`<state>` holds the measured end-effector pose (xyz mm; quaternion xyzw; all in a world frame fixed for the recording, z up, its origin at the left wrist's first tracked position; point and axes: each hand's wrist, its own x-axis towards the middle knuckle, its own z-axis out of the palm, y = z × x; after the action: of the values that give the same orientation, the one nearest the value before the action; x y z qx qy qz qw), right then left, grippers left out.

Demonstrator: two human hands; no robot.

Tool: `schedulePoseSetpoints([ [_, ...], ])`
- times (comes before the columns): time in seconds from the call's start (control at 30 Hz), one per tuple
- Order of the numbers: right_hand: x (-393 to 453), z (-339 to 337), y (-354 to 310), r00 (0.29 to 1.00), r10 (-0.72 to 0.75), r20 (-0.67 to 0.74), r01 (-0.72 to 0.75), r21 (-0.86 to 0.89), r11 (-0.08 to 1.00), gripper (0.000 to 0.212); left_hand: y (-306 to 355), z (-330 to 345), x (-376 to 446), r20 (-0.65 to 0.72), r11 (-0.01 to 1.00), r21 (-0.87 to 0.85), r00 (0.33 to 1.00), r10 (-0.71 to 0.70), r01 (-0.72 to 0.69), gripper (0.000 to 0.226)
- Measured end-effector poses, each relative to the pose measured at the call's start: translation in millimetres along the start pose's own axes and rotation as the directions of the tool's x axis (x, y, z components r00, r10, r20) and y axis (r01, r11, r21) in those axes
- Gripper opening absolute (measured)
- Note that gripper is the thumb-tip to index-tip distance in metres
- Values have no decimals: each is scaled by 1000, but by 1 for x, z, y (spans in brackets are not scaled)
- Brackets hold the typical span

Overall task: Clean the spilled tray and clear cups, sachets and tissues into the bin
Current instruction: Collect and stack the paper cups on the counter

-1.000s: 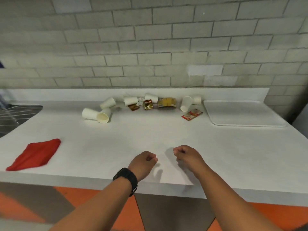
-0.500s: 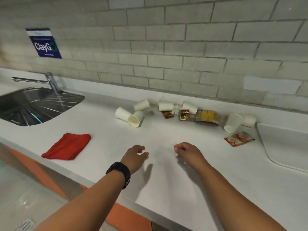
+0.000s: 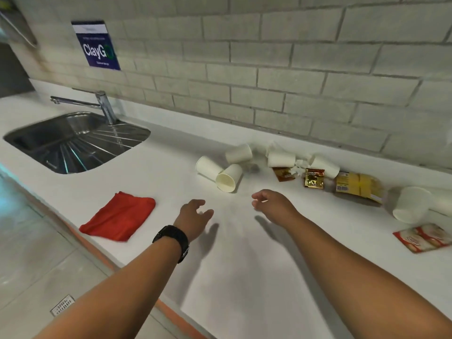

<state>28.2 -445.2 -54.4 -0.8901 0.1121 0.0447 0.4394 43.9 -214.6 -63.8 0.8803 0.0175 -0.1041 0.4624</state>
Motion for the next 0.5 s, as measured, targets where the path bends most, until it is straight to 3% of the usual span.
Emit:
schedulePoseSetpoints([
  [0.2,50,12,-40,992,88,-86,-85,41,996,42,11,-26,82,-5,999,35,999,36,-36,53],
  [0.4,99,45,-70,931,337,-138,-293,267,918,85,22,-45,170,18,999,2,999,47,-47,71],
  [0.5,112,69,-78,892,425,-154,-378,260,889,92,21,-48,195,65,999,-20,997,48,-47,76],
])
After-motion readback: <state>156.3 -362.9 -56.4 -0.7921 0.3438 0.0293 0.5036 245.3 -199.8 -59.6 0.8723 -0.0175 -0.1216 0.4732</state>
